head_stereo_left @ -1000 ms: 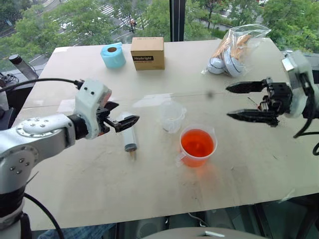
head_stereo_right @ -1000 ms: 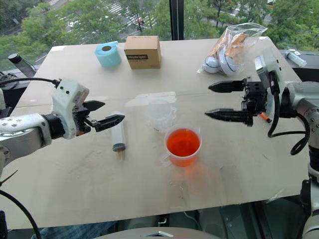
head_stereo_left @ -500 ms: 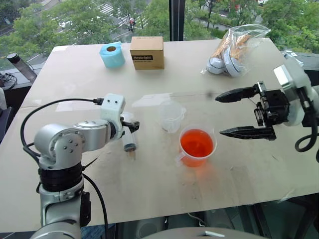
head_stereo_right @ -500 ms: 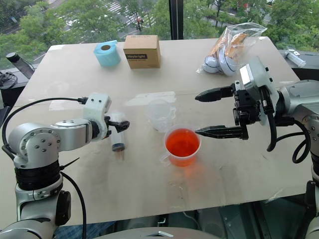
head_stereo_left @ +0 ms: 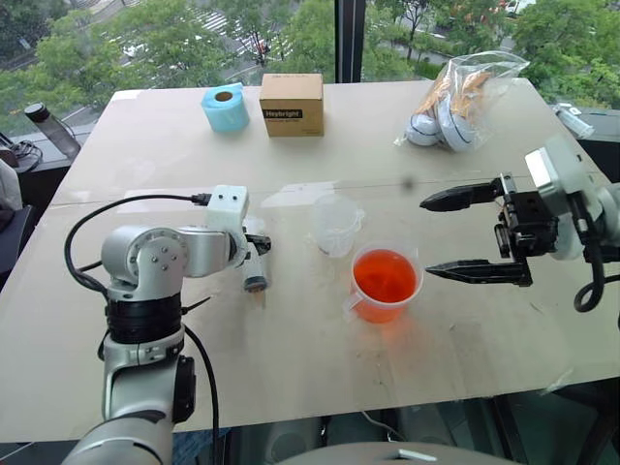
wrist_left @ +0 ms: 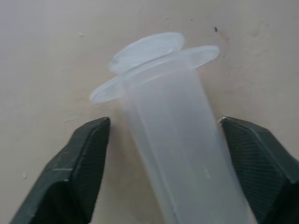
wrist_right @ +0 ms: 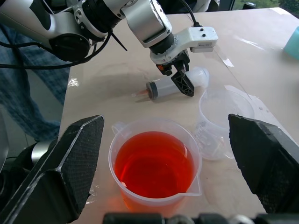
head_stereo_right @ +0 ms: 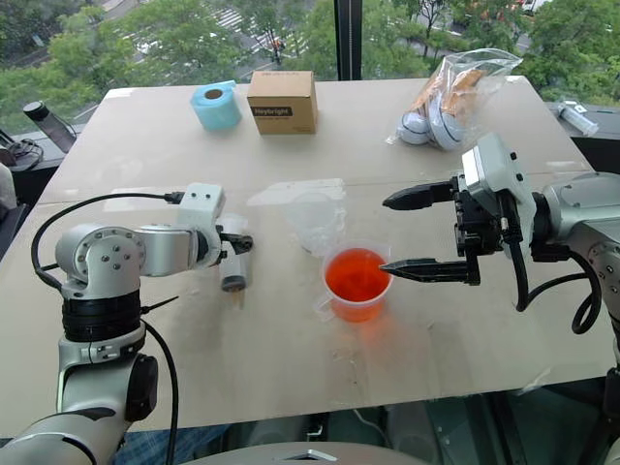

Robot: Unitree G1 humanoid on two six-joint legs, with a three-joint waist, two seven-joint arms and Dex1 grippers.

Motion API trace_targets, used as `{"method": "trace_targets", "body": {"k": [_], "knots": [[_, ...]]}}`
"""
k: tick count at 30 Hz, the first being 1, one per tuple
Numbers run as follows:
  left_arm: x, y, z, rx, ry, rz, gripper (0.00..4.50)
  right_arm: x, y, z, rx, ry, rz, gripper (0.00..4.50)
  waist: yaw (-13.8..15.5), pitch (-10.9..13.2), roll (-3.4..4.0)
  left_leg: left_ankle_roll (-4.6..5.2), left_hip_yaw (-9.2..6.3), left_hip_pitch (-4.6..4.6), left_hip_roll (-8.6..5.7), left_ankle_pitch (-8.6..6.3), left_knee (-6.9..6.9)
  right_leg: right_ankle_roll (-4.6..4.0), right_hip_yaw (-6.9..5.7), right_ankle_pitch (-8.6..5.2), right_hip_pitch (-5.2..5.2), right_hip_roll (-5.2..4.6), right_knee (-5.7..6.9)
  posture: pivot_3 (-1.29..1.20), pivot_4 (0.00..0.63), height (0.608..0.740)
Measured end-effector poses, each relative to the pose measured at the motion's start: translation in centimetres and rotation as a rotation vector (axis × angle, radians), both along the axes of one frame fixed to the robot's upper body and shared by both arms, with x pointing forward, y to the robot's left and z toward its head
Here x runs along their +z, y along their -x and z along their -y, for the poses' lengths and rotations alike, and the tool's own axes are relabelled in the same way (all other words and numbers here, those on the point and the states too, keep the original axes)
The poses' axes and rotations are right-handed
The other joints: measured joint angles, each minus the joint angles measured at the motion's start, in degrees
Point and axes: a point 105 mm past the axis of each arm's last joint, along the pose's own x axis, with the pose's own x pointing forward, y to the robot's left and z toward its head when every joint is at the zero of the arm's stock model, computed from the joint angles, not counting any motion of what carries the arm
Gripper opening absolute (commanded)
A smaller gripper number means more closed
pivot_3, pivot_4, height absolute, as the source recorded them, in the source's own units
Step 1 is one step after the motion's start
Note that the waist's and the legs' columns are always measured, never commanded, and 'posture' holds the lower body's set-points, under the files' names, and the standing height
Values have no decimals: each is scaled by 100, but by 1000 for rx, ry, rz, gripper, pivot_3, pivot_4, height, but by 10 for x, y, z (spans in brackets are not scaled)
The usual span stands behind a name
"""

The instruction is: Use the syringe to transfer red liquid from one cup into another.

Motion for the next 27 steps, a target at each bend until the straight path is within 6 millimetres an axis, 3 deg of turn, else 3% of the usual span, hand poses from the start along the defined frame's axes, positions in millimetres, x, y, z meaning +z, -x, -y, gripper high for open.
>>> {"method": "trace_targets", "body": {"k": [2, 4, 9, 11, 14, 17, 18, 19, 21, 23, 27], "knots": [[0, -1, 0, -1, -5, -1, 1898, -1, 0, 1, -5, 3, 0, 4500, -9, 0, 0, -2, 0, 0, 0, 1, -1, 0, 0, 0, -2, 0, 0, 0, 150, 740], [0, -1, -2, 10, -3, 0, 1460, -2, 0, 2, -9, 5, -3, 4500, -29, 0, 1, -4, 1, 1, 1, 3, -2, 0, 3, 0, -2, 2, 1, 0, 150, 740], [12, -1, -21, 57, -98, 43, 1454, -1, -1, 1, -14, 4, 6, 4500, -66, 7, -11, -6, 1, -15, 2, 4, -4, 0, 4, 0, -18, 5, -2, 0, 150, 740], [28, -3, -32, 83, -140, 93, 1454, -1, -3, 2, -15, 2, 4, 4500, -54, 8, -12, -6, 2, -19, 1, 4, -4, 0, 3, 0, -21, 3, -8, 0, 150, 740], [53, -7, -29, 41, -123, 187, 1454, 3, -6, 2, -14, -2, 5, 4500, -10, 9, -14, -6, -1, -35, 1, 4, -3, 0, -2, 0, -30, 2, -13, 0, 150, 740], [112, -9, -30, -36, -151, 399, 1454, 11, -11, 2, -14, -25, -4, 4500, -9, 15, -23, -8, -11, -55, 1, 4, -2, 0, -13, 0, -42, 3, -21, 0, 150, 740], [129, -10, -25, -71, -142, 471, 1454, 13, -13, 3, -18, -34, -7, 4500, -5, 15, -23, -8, -12, -58, 1, 4, -1, 0, -15, 0, -42, 2, -26, 0, 150, 740], [155, -11, -12, -137, -87, 592, 1454, 19, -17, 3, -23, -60, -13, 4500, 6, 15, -23, -7, -14, -61, 0, 4, 2, 0, -19, 0, -42, 0, -28, 0, 150, 740], [185, -7, 19, -291, 23, 753, 1454, 29, -22, 2, -30, -103, -11, 4500, 17, 15, -23, -7, -18, -67, -2, 4, 7, 0, -25, 0, -40, -5, -34, 0, 150, 740], [194, 0, 51, -427, 131, 844, 1454, 37, -25, 5, -48, -138, -5, 4500, 22, 15, -23, -7, -25, -75, -4, 4, 12, 1, -32, 0, -40, -6, -37, 0, 150, 740], [192, 14, 116, -700, 326, 956, 1454, 54, -31, 8, -88, -237, 4, 4500, -11, 15, -23, -7, -26, -82, -2, 4, 14, 1, -37, 1, -42, -1, -31, 0, 150, 740]]}}
